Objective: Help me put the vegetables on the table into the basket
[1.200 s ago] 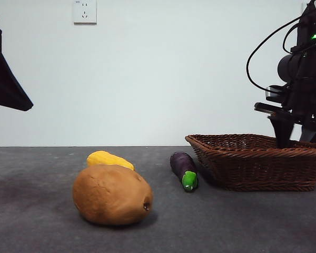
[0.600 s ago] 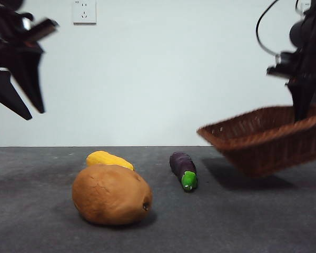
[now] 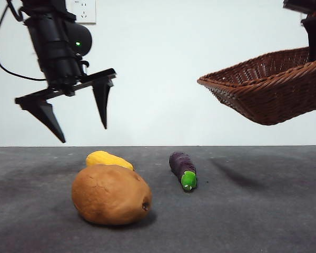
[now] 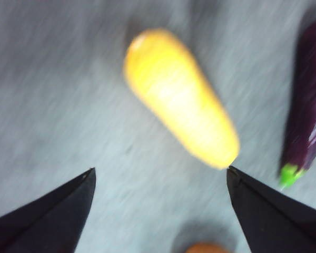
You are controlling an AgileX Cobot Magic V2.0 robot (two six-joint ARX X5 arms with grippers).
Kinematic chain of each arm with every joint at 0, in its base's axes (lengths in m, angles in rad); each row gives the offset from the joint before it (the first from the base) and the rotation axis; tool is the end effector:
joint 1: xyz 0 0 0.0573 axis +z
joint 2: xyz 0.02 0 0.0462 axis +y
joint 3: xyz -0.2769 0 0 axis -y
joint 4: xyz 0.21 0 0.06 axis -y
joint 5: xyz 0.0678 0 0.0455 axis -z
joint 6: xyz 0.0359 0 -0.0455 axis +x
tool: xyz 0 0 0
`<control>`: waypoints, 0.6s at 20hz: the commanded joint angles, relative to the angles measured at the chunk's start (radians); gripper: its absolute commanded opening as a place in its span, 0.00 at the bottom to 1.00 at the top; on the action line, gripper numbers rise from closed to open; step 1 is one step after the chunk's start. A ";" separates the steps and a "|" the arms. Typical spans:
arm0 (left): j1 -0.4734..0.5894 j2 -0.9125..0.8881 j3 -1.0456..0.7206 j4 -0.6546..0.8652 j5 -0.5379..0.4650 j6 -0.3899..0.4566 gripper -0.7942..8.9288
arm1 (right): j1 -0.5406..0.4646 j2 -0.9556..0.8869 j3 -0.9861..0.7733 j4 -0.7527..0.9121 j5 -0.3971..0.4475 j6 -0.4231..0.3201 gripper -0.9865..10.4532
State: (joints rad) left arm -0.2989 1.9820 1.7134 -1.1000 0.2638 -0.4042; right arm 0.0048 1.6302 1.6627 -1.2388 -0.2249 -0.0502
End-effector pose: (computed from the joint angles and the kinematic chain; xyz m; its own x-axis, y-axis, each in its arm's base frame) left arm 0.3505 -0.1178 0.2591 0.1085 -0.3063 -0.9457 -0.0608 0.9475 -0.3138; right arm 0.2810 0.0094 0.3507 0.3464 0.2247 -0.9108 -0.1310 0.9730 0.1902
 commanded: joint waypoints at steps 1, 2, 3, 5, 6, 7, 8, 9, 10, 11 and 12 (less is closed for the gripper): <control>-0.014 0.069 0.044 -0.017 -0.003 -0.035 0.51 | 0.002 -0.025 0.006 0.002 -0.011 -0.008 0.07; -0.016 0.094 0.060 -0.015 -0.003 -0.054 0.51 | 0.002 -0.033 0.006 -0.002 -0.011 -0.016 0.07; -0.018 0.119 0.078 -0.016 -0.002 -0.070 0.51 | 0.002 -0.039 0.006 -0.009 -0.011 -0.029 0.07; -0.020 0.158 0.099 -0.008 -0.003 -0.086 0.51 | 0.002 -0.048 0.006 -0.024 -0.011 -0.033 0.07; -0.020 0.174 0.103 0.006 -0.003 -0.097 0.51 | 0.002 -0.051 0.006 -0.026 -0.011 -0.034 0.07; -0.020 0.187 0.103 0.020 -0.002 -0.108 0.51 | 0.002 -0.055 0.006 -0.029 -0.011 -0.037 0.07; -0.020 0.199 0.103 0.032 -0.002 -0.119 0.51 | 0.002 -0.057 0.006 -0.029 -0.011 -0.040 0.07; -0.020 0.212 0.103 0.045 0.000 -0.120 0.51 | 0.002 -0.058 0.006 -0.030 -0.011 -0.040 0.07; -0.020 0.218 0.103 0.051 0.002 -0.121 0.51 | 0.002 -0.058 0.006 -0.030 -0.011 -0.041 0.07; -0.024 0.226 0.103 0.059 0.002 -0.124 0.51 | 0.002 -0.058 0.006 -0.030 -0.011 -0.041 0.07; -0.025 0.227 0.103 0.059 0.001 -0.124 0.51 | 0.002 -0.058 0.006 -0.030 -0.011 -0.041 0.07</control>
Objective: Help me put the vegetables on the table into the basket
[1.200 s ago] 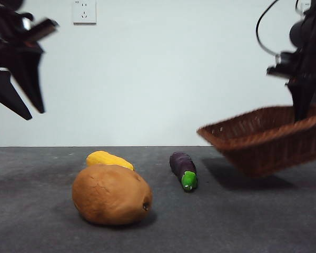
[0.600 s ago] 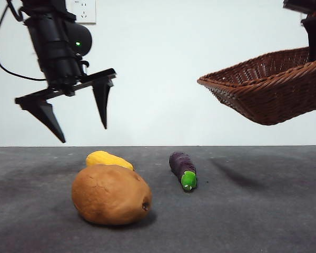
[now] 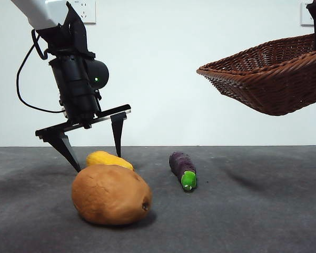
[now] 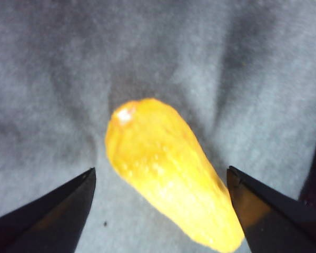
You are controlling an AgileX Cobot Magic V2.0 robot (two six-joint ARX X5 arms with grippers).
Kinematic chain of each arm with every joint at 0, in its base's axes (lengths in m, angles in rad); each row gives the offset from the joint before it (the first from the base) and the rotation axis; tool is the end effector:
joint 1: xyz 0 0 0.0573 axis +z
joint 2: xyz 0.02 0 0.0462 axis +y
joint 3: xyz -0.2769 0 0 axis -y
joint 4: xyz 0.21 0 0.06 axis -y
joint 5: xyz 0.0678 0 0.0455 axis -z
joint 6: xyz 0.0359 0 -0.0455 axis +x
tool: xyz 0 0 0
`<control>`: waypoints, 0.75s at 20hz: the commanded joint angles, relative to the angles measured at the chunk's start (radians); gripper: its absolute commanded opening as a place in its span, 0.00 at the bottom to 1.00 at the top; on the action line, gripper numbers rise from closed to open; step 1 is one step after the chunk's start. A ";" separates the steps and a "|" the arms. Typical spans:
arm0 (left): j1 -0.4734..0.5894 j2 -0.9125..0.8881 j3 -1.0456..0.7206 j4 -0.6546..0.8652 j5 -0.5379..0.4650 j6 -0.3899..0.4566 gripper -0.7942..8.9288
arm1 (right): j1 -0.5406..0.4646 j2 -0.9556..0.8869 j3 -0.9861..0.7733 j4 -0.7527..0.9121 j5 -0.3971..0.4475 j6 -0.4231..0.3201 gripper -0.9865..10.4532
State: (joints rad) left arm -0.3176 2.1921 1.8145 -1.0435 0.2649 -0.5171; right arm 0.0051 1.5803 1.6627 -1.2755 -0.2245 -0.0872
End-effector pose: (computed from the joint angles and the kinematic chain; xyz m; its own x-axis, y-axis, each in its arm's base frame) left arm 0.3902 -0.1381 0.2057 0.0550 -0.2937 -0.9543 -0.1702 0.9390 -0.2988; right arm 0.2648 0.0093 0.3619 0.3584 0.2244 -0.9062 -0.1677 0.9704 0.1740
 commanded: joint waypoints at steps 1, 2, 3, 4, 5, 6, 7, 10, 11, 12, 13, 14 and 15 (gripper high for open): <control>-0.008 0.017 0.002 0.005 -0.004 -0.011 0.50 | 0.001 -0.008 0.006 0.010 -0.012 -0.004 0.07; -0.009 0.017 0.002 0.011 -0.004 -0.011 0.49 | 0.001 -0.008 0.006 0.010 -0.011 -0.004 0.07; -0.010 0.017 0.002 0.009 -0.004 -0.011 0.44 | 0.001 -0.008 0.006 0.010 -0.012 -0.004 0.07; -0.010 0.017 0.002 0.007 -0.005 -0.011 0.37 | 0.001 -0.008 0.006 0.010 -0.012 -0.004 0.07; -0.010 0.017 0.002 0.008 -0.004 -0.010 0.33 | 0.001 -0.008 0.006 0.010 -0.011 -0.004 0.07; -0.011 0.017 0.002 0.007 -0.004 -0.010 0.28 | 0.001 -0.008 0.006 0.010 -0.012 -0.004 0.07; -0.011 0.017 0.002 0.007 -0.003 -0.006 0.22 | 0.001 -0.008 0.006 0.010 -0.012 -0.004 0.07; -0.013 0.017 0.002 0.002 -0.004 0.037 0.07 | 0.001 -0.008 0.006 0.008 -0.012 -0.003 0.07; -0.015 0.017 0.002 0.006 -0.004 0.049 0.07 | 0.001 -0.008 0.006 0.004 -0.012 -0.003 0.07; -0.016 0.017 0.002 0.009 -0.002 0.052 0.07 | 0.001 -0.008 0.006 0.002 -0.012 -0.003 0.07; -0.016 0.016 0.003 0.008 0.015 0.063 0.07 | 0.001 -0.008 0.006 0.003 -0.012 -0.003 0.07; -0.016 0.014 0.008 0.002 0.053 0.083 0.07 | 0.001 -0.008 0.006 0.003 -0.012 -0.003 0.07; -0.015 0.013 0.020 -0.014 0.088 0.108 0.07 | 0.001 -0.008 0.006 0.003 -0.011 -0.002 0.07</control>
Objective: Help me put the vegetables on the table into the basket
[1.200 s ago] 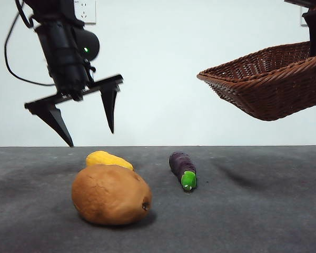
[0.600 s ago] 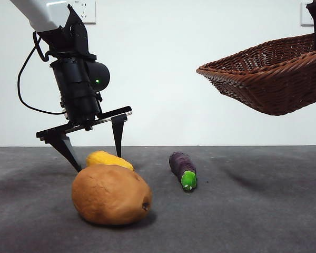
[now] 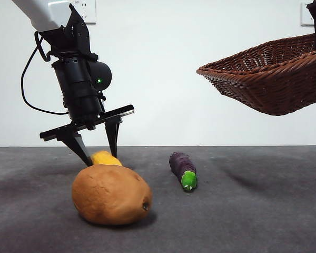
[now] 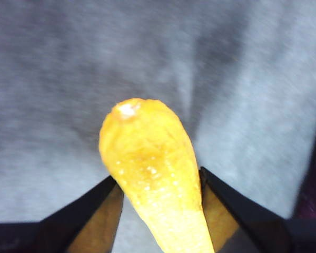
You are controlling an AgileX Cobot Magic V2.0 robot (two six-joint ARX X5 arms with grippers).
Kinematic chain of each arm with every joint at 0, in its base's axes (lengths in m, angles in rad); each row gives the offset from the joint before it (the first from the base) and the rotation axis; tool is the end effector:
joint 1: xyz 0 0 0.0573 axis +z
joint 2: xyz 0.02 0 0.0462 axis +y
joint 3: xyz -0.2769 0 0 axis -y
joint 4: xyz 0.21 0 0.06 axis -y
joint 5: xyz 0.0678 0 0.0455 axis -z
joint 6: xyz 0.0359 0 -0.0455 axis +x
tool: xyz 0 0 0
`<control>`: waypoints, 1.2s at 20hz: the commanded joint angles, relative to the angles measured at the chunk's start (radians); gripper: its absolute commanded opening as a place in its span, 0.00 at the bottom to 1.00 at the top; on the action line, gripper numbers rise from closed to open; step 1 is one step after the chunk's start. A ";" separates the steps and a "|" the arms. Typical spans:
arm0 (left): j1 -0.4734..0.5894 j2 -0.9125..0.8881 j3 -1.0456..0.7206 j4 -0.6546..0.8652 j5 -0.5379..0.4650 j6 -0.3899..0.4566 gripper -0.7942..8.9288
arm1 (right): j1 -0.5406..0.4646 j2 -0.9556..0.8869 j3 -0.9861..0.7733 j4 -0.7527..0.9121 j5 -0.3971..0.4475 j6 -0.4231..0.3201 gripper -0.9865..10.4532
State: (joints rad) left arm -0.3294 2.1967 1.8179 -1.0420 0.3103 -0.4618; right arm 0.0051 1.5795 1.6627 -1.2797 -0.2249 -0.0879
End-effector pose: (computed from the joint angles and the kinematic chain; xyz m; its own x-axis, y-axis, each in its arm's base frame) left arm 0.3889 -0.1445 0.2052 0.0359 -0.3350 -0.9415 -0.1025 0.9360 -0.3369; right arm 0.2642 0.0094 0.3620 0.3553 0.2248 -0.9073 -0.1679 0.9702 0.1747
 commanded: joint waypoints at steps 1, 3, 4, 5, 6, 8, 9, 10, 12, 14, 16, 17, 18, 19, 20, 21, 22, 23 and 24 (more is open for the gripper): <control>-0.004 0.008 0.038 -0.039 0.067 0.082 0.07 | 0.001 -0.007 0.006 0.007 -0.011 0.002 0.07; -0.009 0.006 0.106 -0.111 0.067 0.134 0.07 | 0.001 -0.006 0.006 0.006 -0.011 0.009 0.07; -0.017 0.006 0.151 -0.157 0.065 0.173 0.07 | 0.002 -0.006 0.006 0.005 -0.011 0.010 0.07; -0.028 0.002 0.188 -0.194 0.062 0.219 0.07 | 0.002 -0.006 0.006 0.000 -0.010 0.018 0.07; -0.041 -0.003 0.218 -0.217 0.057 0.255 0.07 | 0.002 -0.006 0.006 -0.004 -0.010 0.029 0.07; -0.076 -0.038 0.246 -0.219 0.055 0.275 0.07 | 0.002 -0.006 0.006 -0.008 0.002 0.057 0.07; -0.098 -0.066 0.246 -0.193 0.055 0.275 0.07 | 0.002 -0.006 0.006 -0.007 0.029 0.072 0.07; -0.120 -0.094 0.246 -0.176 0.055 0.275 0.07 | 0.002 -0.005 0.006 -0.007 0.061 0.091 0.07; -0.177 -0.156 0.246 -0.135 0.044 0.274 0.07 | 0.013 -0.004 0.006 -0.013 0.126 0.128 0.07; -0.249 -0.217 0.246 -0.079 0.005 0.271 0.07 | 0.021 -0.004 0.005 -0.026 0.164 0.141 0.07; -0.323 -0.261 0.246 -0.005 -0.007 0.269 0.07 | 0.045 -0.004 0.004 -0.034 0.165 0.141 0.07; -0.357 -0.269 0.246 0.039 -0.007 0.255 0.07 | 0.063 -0.004 0.004 -0.038 0.161 0.141 0.07; -0.383 -0.270 0.246 0.068 -0.009 0.243 0.07 | 0.082 -0.004 0.004 -0.042 0.161 0.141 0.07; -0.395 -0.266 0.246 0.081 -0.010 0.227 0.07 | 0.105 -0.004 0.004 -0.049 0.156 0.141 0.07; -0.402 -0.254 0.246 0.082 -0.025 0.207 0.07 | 0.129 -0.004 0.004 -0.056 0.141 0.141 0.07; -0.410 -0.238 0.246 0.079 -0.031 0.185 0.08 | 0.153 -0.004 0.004 -0.060 0.127 0.141 0.07; -0.411 -0.224 0.245 0.071 -0.031 0.174 0.08 | 0.174 -0.004 0.004 -0.060 0.124 0.141 0.07; -0.411 -0.211 0.245 0.059 -0.045 0.170 0.08 | 0.197 -0.004 0.004 -0.061 0.123 0.142 0.07; -0.411 -0.200 0.245 0.052 -0.053 0.170 0.08 | 0.216 -0.004 0.004 -0.062 0.120 0.150 0.07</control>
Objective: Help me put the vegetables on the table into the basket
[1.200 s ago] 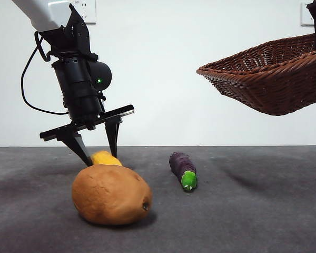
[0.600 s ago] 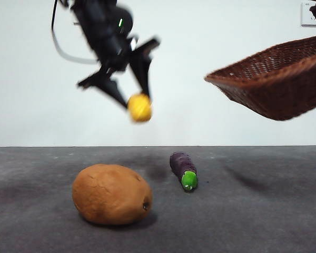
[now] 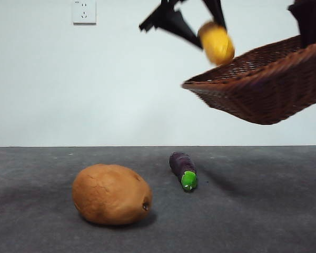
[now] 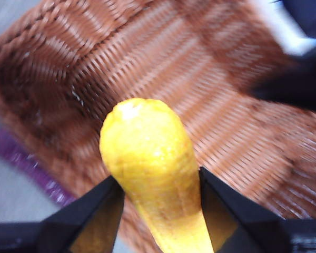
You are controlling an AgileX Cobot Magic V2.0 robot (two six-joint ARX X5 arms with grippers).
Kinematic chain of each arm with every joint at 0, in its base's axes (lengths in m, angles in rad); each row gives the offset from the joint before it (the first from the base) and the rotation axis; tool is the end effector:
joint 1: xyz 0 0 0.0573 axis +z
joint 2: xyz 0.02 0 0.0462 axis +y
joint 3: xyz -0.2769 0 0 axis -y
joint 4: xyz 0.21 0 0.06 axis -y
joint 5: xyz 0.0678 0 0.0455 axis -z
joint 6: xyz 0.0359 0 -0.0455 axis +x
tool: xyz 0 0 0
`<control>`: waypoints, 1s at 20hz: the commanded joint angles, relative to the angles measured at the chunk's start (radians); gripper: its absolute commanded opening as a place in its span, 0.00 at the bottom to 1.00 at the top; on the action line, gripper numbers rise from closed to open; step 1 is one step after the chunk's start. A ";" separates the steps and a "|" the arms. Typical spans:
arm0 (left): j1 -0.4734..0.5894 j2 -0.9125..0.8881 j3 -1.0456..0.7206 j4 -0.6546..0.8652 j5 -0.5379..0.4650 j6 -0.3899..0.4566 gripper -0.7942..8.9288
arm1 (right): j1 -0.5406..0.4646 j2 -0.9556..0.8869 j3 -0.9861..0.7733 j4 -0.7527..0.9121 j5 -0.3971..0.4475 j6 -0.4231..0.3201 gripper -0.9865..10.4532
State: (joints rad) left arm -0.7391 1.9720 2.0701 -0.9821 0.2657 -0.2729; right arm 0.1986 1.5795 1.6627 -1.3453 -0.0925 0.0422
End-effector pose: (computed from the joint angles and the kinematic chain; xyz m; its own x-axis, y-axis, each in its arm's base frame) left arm 0.2865 -0.2739 0.3595 0.2753 -0.6062 -0.7461 0.5904 0.7191 -0.3664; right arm 0.2524 0.0542 0.3590 0.2783 0.1502 -0.9487 -0.1844 0.9777 0.1007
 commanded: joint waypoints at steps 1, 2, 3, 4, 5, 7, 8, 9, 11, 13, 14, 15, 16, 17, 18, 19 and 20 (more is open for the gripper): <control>0.003 0.027 -0.008 -0.014 -0.008 -0.019 0.08 | 0.043 -0.004 0.004 0.004 -0.012 0.027 0.07; 0.004 0.036 -0.008 -0.016 -0.008 -0.017 0.12 | 0.059 -0.004 0.004 0.006 -0.012 0.034 0.07; 0.008 0.039 -0.008 -0.022 -0.008 -0.018 0.27 | 0.069 -0.004 0.004 0.008 -0.012 0.037 0.07; 0.015 0.040 -0.008 -0.027 -0.005 -0.017 0.49 | 0.076 -0.004 0.004 0.010 -0.012 0.038 0.07; 0.021 0.040 -0.008 -0.030 -0.005 -0.012 0.66 | 0.082 -0.004 0.003 0.009 -0.012 0.044 0.07; 0.021 0.040 -0.008 -0.031 -0.007 -0.011 0.69 | 0.091 -0.004 0.003 0.008 -0.012 0.053 0.07; 0.023 0.040 -0.008 -0.037 -0.005 -0.011 0.69 | 0.091 -0.004 0.003 0.008 -0.011 0.056 0.07; 0.028 0.037 -0.008 -0.051 -0.005 -0.011 0.69 | 0.091 -0.004 0.002 0.009 -0.011 0.057 0.07; 0.029 0.029 -0.008 -0.098 -0.006 0.014 0.69 | 0.091 -0.002 0.002 0.013 -0.006 0.060 0.07; 0.030 0.009 -0.008 -0.175 -0.012 0.095 0.69 | 0.088 0.001 0.002 0.010 0.009 0.060 0.07; 0.029 -0.005 -0.008 -0.227 -0.034 0.144 0.69 | 0.088 0.002 0.001 0.009 0.020 0.059 0.07; 0.029 -0.017 -0.008 -0.275 -0.056 0.198 0.69 | 0.088 0.002 0.000 0.010 0.026 0.059 0.07; 0.029 -0.027 -0.008 -0.317 -0.084 0.232 0.69 | 0.088 0.002 0.000 0.010 0.029 0.059 0.07; 0.029 -0.035 -0.009 -0.340 -0.108 0.254 0.69 | 0.088 0.002 0.000 0.011 0.030 0.059 0.07; 0.029 -0.053 -0.012 -0.339 -0.109 0.256 0.69 | 0.088 0.002 0.000 0.012 0.031 0.059 0.07; 0.029 -0.069 -0.012 -0.339 -0.106 0.256 0.69 | 0.088 0.002 -0.001 0.011 0.042 0.059 0.07; 0.029 -0.091 -0.014 -0.339 -0.106 0.258 0.69 | 0.088 0.002 -0.002 0.009 0.059 0.060 0.07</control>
State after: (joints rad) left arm -0.7113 1.8870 2.0663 -1.3224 0.1593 -0.0376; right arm 0.2867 1.5806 1.6627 -1.3426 -0.0257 0.0906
